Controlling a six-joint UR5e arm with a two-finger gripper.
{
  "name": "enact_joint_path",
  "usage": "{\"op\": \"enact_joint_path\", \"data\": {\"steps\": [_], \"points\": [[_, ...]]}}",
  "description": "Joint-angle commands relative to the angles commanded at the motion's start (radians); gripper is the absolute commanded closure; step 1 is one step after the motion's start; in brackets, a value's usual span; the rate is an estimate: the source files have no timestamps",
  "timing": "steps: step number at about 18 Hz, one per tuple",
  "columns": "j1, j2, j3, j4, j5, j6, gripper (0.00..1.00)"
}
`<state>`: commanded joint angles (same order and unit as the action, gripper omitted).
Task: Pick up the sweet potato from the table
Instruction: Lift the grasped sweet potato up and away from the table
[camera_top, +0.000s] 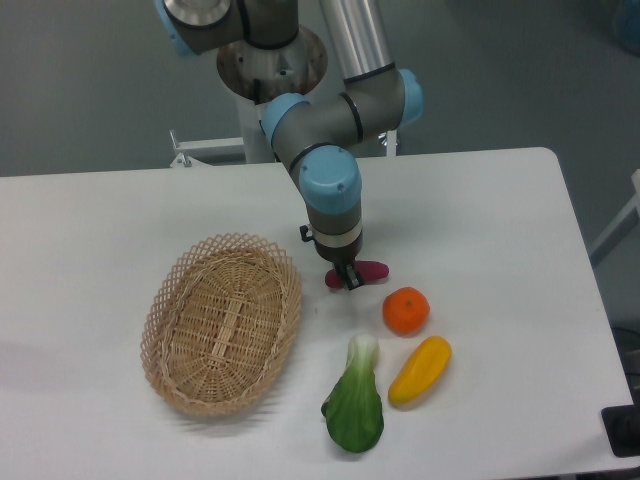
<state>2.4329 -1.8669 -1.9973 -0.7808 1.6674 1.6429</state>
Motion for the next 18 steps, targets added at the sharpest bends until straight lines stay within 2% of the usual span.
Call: {"op": "enact_joint_path", "data": {"steps": [2, 5, 10, 12, 14, 18], "points": [[0.006, 0.034, 0.021, -0.012, 0.002, 0.005, 0.67], [0.009, 0.054, 0.069, -0.026, -0.003, 0.0, 0.66], [0.029, 0.068, 0.208, -0.146, -0.011, -0.072, 0.66], [0.051, 0.068, 0.253, -0.153, -0.027, -0.106, 0.66], [0.08, 0.068, 0.3, -0.152, -0.098, -0.17, 0.67], [0.144, 0.068, 0.348, -0.15, -0.176, -0.189, 0.67]]}}
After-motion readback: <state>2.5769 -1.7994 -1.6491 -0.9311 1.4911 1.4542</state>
